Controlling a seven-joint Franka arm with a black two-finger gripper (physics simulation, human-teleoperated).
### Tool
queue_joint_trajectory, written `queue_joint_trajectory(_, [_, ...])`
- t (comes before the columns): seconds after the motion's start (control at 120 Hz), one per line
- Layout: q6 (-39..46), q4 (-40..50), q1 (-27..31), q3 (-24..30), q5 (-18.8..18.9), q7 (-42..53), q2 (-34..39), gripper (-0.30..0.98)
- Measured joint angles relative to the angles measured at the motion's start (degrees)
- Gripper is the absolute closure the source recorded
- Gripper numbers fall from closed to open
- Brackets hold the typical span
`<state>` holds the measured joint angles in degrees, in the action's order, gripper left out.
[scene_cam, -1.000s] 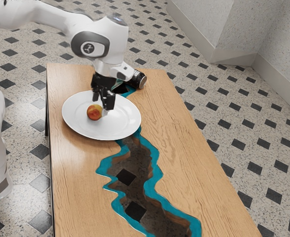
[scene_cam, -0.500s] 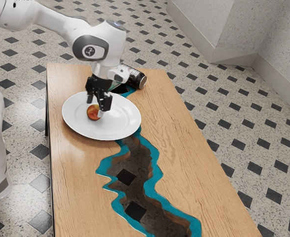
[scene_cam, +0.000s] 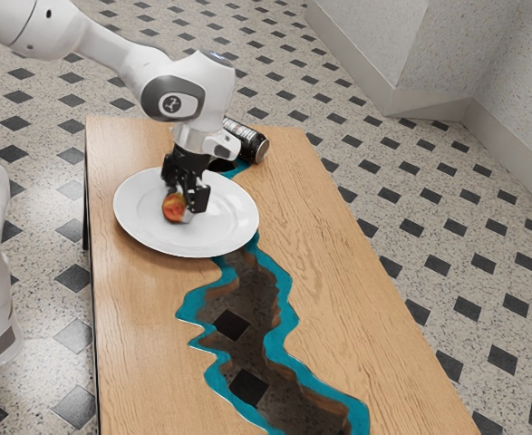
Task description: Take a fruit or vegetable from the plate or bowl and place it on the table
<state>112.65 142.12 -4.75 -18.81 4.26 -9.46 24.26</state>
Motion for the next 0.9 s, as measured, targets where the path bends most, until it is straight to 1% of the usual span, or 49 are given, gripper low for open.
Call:
queue_joint_trajectory(0.1, [0.20, -1.46, -0.41, 0.72, 0.51, -0.35, 0.75, 0.47])
queue_joint_trajectory(0.183, [0.05, -6.62, -1.90, 2.79, 1.07, -0.76, -0.07, 0.55])
queue_joint_trajectory(0.242, [-1.19, -16.82, -5.53, 3.56, 1.42, -1.08, -5.84, 0.56])
queue_joint_trajectory(0.292, [-2.32, -25.14, -7.76, 3.83, 1.56, -1.30, -11.34, 0.59])
queue_joint_trajectory(0.375, [-3.73, -34.01, -9.57, 3.97, 1.58, -1.58, -19.02, 0.61])
queue_joint_trajectory(0.467, [-4.74, -39.35, -11.51, 3.37, 1.26, -1.84, -24.40, 0.63])
queue_joint_trajectory(0.517, [-5.13, -41.47, -11.06, 4.49, 1.00, -1.97, -26.69, 0.63])
queue_joint_trajectory(0.65, [-5.75, -42.97, -11.43, 4.44, 0.71, -2.28, -28.52, 0.64])
queue_joint_trajectory(0.783, [-5.90, -43.05, -10.37, 4.14, -0.67, -2.07, -28.68, 0.29])
queue_joint_trajectory(0.833, [-5.90, -43.05, -10.26, 4.13, -1.14, -1.92, -28.64, 0.20])
queue_joint_trajectory(0.9, [-5.94, -43.05, -10.66, 4.10, -1.48, -1.71, -28.48, 0.13])
